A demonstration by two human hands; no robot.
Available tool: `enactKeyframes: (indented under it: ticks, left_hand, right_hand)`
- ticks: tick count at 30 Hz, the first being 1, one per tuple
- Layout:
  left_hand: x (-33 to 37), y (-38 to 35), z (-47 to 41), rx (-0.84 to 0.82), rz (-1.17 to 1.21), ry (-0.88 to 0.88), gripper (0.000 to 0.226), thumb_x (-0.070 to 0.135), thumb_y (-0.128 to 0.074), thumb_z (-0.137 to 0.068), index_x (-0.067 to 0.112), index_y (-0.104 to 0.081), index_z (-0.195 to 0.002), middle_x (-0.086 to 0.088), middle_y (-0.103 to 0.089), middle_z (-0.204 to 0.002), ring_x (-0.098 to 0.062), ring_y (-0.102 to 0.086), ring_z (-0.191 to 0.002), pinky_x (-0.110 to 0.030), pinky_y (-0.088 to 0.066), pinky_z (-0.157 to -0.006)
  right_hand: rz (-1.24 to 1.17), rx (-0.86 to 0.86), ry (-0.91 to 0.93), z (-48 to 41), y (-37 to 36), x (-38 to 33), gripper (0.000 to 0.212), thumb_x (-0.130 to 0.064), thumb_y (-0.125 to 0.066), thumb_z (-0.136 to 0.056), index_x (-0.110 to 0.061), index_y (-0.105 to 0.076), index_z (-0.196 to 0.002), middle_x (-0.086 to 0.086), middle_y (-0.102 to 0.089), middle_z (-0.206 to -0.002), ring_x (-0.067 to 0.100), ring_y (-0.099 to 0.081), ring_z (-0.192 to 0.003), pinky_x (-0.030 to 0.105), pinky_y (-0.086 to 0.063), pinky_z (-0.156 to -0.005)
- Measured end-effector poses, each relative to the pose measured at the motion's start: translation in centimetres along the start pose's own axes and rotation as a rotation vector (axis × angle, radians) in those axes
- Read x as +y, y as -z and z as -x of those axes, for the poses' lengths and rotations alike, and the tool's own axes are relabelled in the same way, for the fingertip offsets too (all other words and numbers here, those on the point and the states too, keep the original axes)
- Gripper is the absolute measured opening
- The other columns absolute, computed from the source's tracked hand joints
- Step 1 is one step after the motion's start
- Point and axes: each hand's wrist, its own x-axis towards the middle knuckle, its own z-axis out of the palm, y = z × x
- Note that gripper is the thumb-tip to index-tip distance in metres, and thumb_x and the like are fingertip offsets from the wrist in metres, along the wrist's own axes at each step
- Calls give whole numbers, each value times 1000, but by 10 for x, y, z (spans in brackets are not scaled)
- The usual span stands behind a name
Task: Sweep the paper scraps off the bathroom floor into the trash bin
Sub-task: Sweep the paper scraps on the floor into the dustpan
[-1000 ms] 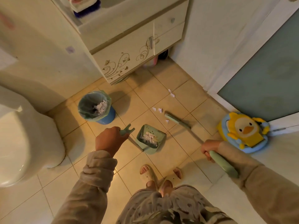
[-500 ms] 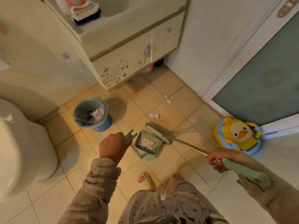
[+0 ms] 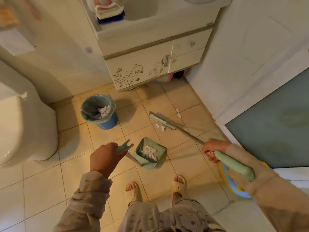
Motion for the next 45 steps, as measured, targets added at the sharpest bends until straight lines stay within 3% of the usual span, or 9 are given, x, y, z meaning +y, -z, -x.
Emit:
enactKeyframes:
  ticks: [5, 10, 14, 19, 23, 29, 35, 41, 45]
  left_hand:
    - [41, -13, 13, 36, 3, 82, 40, 51, -53, -88, 14, -67, -90, 0, -58, -73, -19, -54, -66, -28, -43, -63]
    - [66, -22, 23, 9, -3, 137, 43, 52, -49, -89, 12, -66, -90, 0, -55, -73, -18, -51, -67, -26, -38, -62]
    - [72, -22, 25, -13, -17, 151, 43, 51, -49, -90, 11, -65, -91, -1, -56, -74, -19, -52, -69, -27, -39, -62]
    - [74, -19, 22, -29, -40, 154, 46, 53, -48, -89, 11, -66, -95, -9, -69, -92, -27, -65, -85, -30, -47, -70]
    - [74, -17, 23, -38, -31, 147, 45, 52, -48, -90, 11, -66, -99, -9, -69, -94, -27, -65, -88, -32, -51, -76]
    - [69, -14, 17, -21, -17, 121, 44, 51, -48, -90, 12, -66, -96, -2, -59, -79, -21, -59, -74, -28, -44, -66]
    - [69, -12, 9, -6, 10, 99, 43, 50, -50, -89, 12, -67, -95, -1, -59, -77, -20, -58, -74, -26, -41, -63]
    - [90, -7, -5, -4, -54, -18, 47, 52, -50, -89, 8, -67, -99, -11, -69, -93, -27, -66, -86, -34, -52, -78]
    - [120, 4, -18, -8, -44, -27, 47, 53, -52, -87, 10, -68, -96, -10, -70, -93, -27, -66, -86, -34, -53, -76]
  right_hand:
    - [82, 58, 114, -9, 31, -12, 33, -7, -45, -80, -14, -38, -49, -2, -42, -30, 10, -39, -31, 15, -32, -35]
    - [-57, 63, 157, -7, 20, -3, 28, -12, -50, -80, -13, -42, -53, 5, -44, -54, 15, -37, -51, 25, -32, -50]
    - [-50, 9, 137, -2, -3, 25, 28, -7, -47, -79, -10, -43, -52, 5, -43, -44, 15, -38, -44, 19, -32, -45]
    - [458, -68, -77, -6, -9, 44, 28, -3, -35, -83, -7, -40, -57, 0, -41, -28, 14, -40, -43, 20, -33, -45]
    - [297, -168, -75, 0, 24, 61, 48, 0, -35, -87, -12, -34, -40, 0, -33, -24, 9, -34, -22, 10, -27, -35]
    - [188, -136, -80, 5, 55, 77, 53, -2, -39, -92, -12, -36, -40, 2, -31, -23, 10, -32, -18, 6, -25, -33]
    - [181, -90, -54, 7, 62, 76, 69, -1, -39, -90, -11, -37, -22, 2, -31, -22, 9, -31, -17, 6, -27, -34]
    - [68, -13, -6, 2, 80, 73, 65, 1, -38, -90, -11, -36, -26, 2, -33, -23, 9, -33, -18, 7, -27, -32]
    - [-15, 39, 20, -4, 100, 67, 62, 3, -38, -90, -13, -32, -30, 2, -32, -23, 10, -31, -17, 6, -27, -32]
